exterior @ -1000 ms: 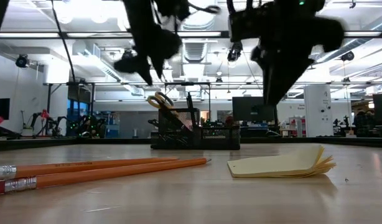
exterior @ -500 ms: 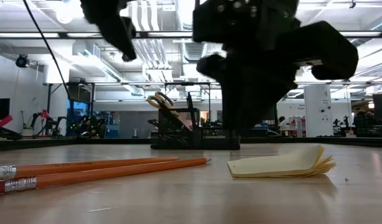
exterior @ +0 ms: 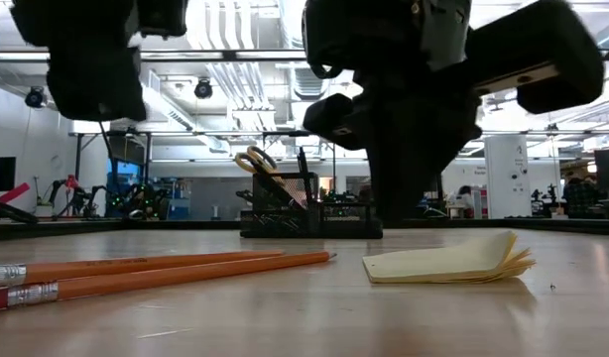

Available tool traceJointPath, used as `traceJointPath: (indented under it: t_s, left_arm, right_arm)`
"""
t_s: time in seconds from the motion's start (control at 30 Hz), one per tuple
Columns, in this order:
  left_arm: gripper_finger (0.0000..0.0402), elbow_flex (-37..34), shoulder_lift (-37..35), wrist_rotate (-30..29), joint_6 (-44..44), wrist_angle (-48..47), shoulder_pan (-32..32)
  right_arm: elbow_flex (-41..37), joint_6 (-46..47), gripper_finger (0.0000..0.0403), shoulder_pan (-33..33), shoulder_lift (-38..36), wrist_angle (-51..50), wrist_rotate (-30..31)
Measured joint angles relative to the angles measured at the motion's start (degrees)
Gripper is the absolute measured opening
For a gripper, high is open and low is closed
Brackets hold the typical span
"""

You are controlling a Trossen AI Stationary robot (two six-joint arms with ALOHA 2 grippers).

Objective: Pick and place office supplies into organizer
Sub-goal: Put the bottom orange pencil into the black organizer bin

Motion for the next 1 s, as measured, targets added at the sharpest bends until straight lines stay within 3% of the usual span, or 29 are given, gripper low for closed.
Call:
traceJointPath:
  t_s: [0.17,0.4,0.63,1.0]
  left_arm:
    - [0.0001,3.4,6.5,0.0,-5.6,7.2,-1.7]
    - [0.0001,10.1,16.8,-0.5,-11.8,6.2,-3.7]
    - [0.0001,11.8,22.2,-0.4,-17.9,6.1,-5.0]
    - [0.0001,12.1,22.9,2.5,-18.3,-9.4,-4.7]
  right_arm:
    - [0.0,-2.7,0.0009,-1.1,0.0,2.6,0.1]
    - [-0.1,-4.5,0.0009,-2.7,0.9,5.7,1.7]
    - [-0.1,-6.1,0.0009,-2.8,1.2,6.0,2.9]
    - [-0.2,-5.2,0.0009,-3.0,0.8,6.0,3.1]
